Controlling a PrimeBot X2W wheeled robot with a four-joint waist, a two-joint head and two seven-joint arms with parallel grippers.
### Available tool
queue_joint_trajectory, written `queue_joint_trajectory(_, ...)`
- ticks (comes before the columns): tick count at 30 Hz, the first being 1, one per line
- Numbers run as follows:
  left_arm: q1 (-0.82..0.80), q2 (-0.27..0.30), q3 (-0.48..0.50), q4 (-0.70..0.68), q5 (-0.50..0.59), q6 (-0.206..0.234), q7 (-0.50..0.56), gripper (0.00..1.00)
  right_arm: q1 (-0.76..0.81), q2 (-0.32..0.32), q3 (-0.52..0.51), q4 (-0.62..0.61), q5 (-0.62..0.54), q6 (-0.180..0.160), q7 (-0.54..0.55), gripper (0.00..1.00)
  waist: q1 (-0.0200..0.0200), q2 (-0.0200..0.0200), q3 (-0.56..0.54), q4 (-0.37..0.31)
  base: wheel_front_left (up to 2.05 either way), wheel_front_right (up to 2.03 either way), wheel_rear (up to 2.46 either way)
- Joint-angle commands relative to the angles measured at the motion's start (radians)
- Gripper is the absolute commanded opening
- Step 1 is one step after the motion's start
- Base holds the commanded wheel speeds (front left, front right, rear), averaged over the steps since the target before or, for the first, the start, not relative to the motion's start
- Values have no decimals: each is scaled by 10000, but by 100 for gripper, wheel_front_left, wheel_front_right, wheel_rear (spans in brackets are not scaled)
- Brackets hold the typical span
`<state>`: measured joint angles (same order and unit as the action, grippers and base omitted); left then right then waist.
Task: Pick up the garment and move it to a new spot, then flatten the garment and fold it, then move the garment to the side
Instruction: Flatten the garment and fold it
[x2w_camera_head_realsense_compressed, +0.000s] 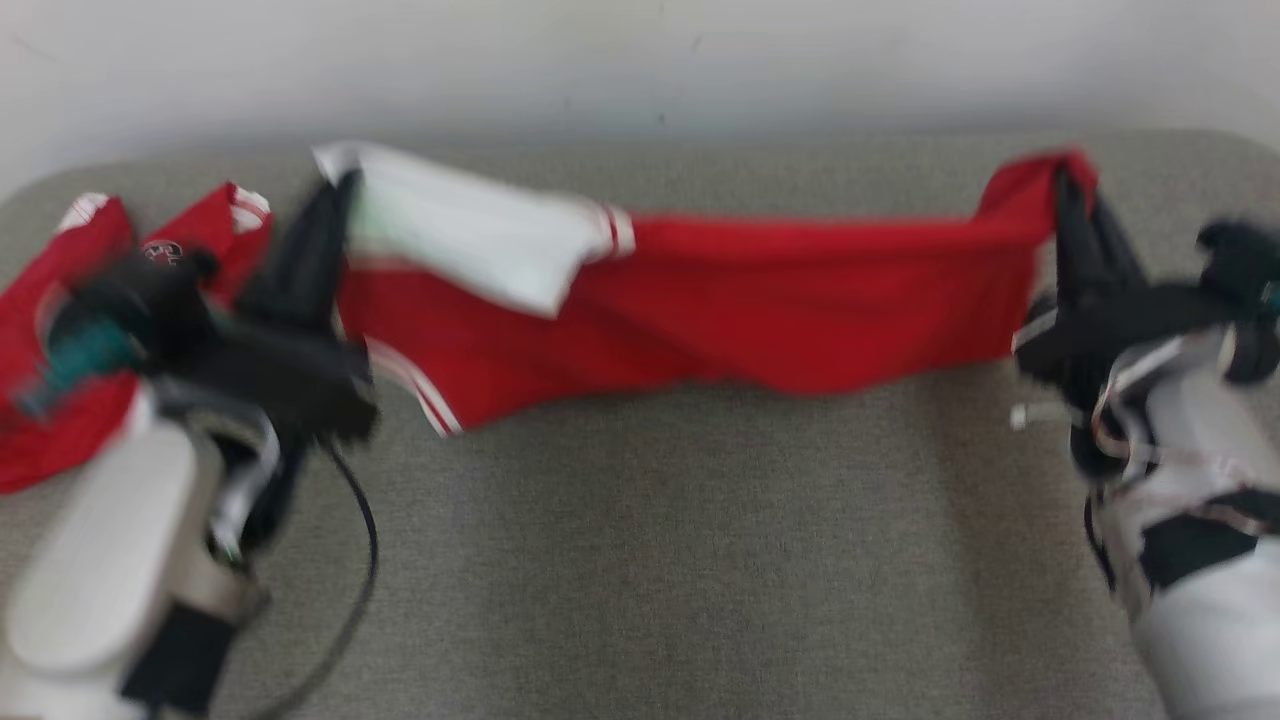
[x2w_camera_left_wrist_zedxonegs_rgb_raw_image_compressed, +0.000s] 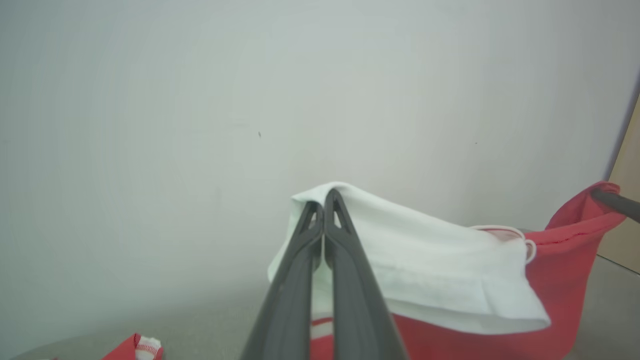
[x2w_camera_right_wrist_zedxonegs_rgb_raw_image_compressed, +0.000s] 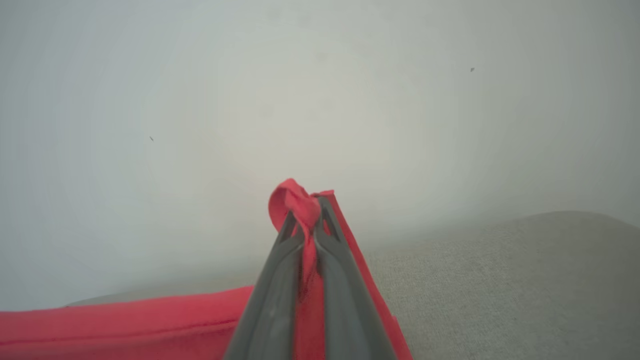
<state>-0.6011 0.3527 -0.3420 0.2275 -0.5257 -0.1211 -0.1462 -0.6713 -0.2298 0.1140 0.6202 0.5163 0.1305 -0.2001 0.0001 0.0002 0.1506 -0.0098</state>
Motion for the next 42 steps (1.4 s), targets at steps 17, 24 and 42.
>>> queue_joint_trajectory(17, -11026, 396, 398, 3531, -928, -76, 1717, 0, -9792, 452, -2087, 2840, -180, 6, 2057, 0, -1, -2, 4766, -664, 0, 0, 0)
queue_joint_trajectory(24, -13696, 110, -513, 4979, -595, -75, 1270, 0, -12143, 285, -2586, 3886, -1128, 6, 1999, 0, -1, -2, 5139, -512, 0, 0, 0)
queue_joint_trajectory(42, -15489, -433, -1759, 7246, -1378, -78, 213, 0, -13814, 351, -3643, 5747, -2343, 6, 1391, 0, -1, -2, 5806, -393, 0, 0, 0)
